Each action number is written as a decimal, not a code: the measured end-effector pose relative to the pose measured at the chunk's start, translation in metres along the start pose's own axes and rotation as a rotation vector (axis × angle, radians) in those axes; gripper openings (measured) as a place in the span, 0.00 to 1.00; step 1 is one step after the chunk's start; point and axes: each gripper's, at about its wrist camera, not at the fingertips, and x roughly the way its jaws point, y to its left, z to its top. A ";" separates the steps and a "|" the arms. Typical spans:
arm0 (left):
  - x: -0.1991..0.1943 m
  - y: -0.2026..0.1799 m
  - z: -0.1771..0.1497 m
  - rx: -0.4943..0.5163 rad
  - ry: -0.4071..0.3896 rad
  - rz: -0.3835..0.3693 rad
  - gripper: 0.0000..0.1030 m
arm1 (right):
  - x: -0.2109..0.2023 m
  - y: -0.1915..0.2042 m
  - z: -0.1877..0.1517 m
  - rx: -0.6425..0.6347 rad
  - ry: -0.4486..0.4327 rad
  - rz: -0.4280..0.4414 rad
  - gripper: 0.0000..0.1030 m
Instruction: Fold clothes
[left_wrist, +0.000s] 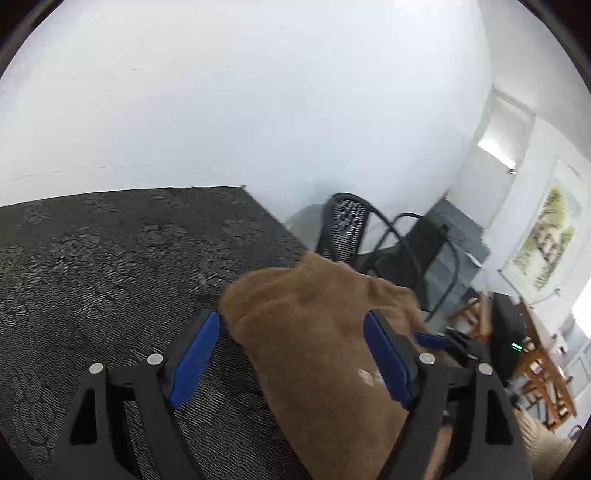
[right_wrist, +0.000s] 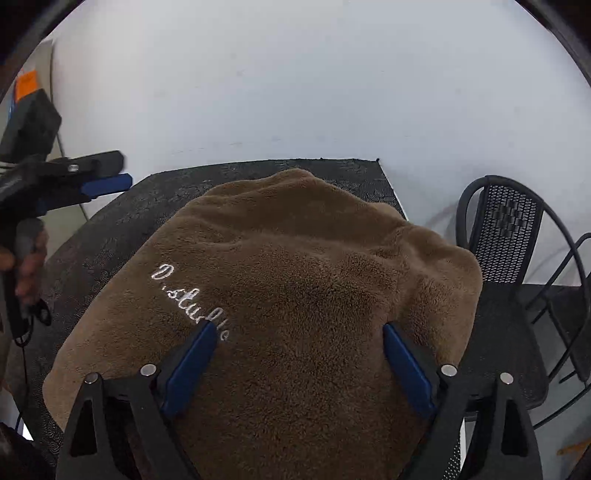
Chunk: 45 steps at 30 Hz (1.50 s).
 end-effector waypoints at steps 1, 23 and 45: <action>0.000 -0.006 -0.006 0.015 0.014 -0.032 0.82 | 0.002 -0.005 0.000 0.016 0.003 0.010 0.92; 0.015 -0.035 -0.090 0.196 0.225 -0.091 0.86 | -0.080 0.011 -0.015 0.064 -0.222 -0.002 0.95; 0.163 -0.021 0.055 0.087 0.349 -0.060 0.90 | -0.047 0.035 -0.034 -0.017 -0.110 0.060 0.99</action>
